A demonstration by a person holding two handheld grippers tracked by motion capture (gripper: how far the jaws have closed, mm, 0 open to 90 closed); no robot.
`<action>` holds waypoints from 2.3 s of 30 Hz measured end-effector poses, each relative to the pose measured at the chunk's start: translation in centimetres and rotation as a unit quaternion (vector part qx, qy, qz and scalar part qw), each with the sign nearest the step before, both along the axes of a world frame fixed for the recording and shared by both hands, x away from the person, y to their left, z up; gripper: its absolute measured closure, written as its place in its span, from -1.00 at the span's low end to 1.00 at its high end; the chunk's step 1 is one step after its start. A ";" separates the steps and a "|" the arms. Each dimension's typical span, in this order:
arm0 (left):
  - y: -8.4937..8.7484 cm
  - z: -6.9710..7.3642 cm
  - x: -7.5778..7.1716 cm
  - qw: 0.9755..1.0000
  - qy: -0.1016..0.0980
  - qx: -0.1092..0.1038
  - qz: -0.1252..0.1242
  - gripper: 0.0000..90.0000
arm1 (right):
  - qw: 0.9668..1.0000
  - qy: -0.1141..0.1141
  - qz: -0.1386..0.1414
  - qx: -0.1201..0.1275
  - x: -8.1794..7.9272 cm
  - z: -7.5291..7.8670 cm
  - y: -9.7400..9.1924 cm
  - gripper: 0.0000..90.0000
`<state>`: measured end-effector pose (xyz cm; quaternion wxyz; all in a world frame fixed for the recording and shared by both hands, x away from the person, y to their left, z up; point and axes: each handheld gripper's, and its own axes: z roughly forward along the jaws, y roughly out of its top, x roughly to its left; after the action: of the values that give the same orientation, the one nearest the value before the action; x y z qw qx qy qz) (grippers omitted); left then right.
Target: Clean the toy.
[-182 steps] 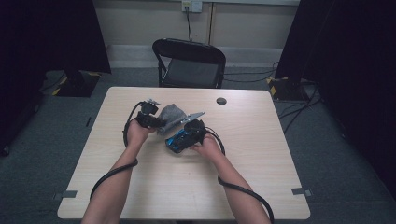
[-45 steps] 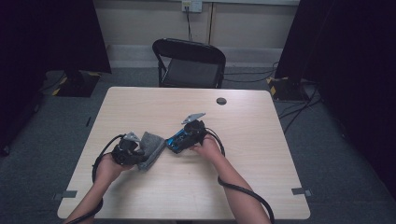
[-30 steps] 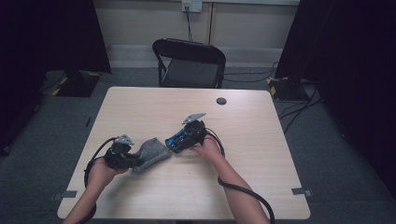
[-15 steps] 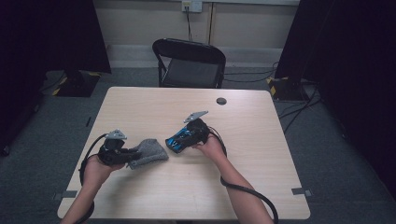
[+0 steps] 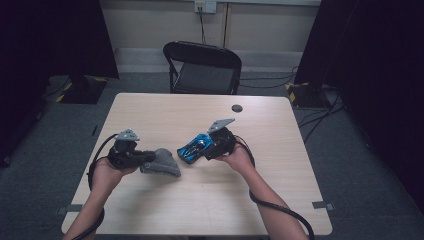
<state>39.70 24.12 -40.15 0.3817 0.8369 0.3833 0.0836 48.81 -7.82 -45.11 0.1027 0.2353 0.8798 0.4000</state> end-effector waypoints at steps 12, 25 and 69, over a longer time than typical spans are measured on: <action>0.3 -5.1 -0.5 0.998 0.023 0.063 -0.020 0.07 | 1.000 0.008 -0.004 0.010 -0.3 -0.2 -1.8 -0.68; -0.2 -6.5 -1.0 0.993 0.069 0.088 -0.026 0.70 | 1.000 0.011 0.003 0.021 -1.0 0.3 -2.2 -0.66; -18.9 -4.9 6.3 0.991 -0.010 0.017 -0.134 -0.41 | 0.999 0.005 -0.014 0.035 -4.6 -1.3 -12.0 -0.35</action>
<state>46.01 5.20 -45.02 0.3794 0.8860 0.2624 0.0466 44.25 -19.83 -46.44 0.0957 0.2524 0.8624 0.4283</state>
